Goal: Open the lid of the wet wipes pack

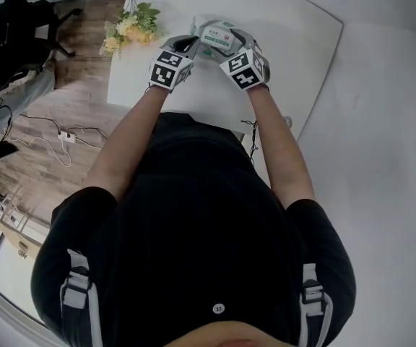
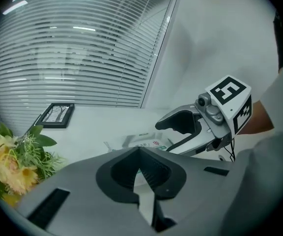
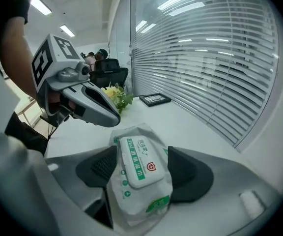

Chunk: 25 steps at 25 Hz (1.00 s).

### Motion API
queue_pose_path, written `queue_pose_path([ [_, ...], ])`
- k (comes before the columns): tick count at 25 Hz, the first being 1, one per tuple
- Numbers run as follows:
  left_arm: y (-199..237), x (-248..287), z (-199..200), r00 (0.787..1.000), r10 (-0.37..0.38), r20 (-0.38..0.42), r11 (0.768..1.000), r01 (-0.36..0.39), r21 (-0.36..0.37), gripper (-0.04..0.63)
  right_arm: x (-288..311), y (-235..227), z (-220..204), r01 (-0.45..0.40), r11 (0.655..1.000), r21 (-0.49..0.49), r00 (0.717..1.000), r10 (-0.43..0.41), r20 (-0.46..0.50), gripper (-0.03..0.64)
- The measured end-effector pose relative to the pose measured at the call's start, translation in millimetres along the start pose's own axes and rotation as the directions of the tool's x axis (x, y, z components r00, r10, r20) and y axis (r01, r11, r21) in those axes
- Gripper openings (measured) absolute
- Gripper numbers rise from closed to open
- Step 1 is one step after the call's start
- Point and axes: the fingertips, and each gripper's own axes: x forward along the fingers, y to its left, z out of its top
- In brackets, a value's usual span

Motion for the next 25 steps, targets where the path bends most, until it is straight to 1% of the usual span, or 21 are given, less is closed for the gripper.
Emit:
queue_pose_path([
  [8,0.9,21.7,-17.5,0.998,-0.028,-0.054,0.999,0.027,-0.02,0.008,11.2,-2.1,-8.8,0.005,1.0,-0.013,0.999,-0.005,-0.036,0.339],
  [17,7.5,34.2,-28.3,0.997,-0.034,-0.067,0.999,0.031,-0.036,0.008,21.6,-4.4,-17.8,0.002,0.999,-0.034,0.998,-0.005,-0.066,0.339],
  [25,8.7,36.1,-33.1,0.996,-0.036,-0.08,0.997,0.03,-0.073,0.008,25.9,-2.7,-24.2,-0.004,0.999,-0.038,0.995,0.001,-0.099,0.339],
])
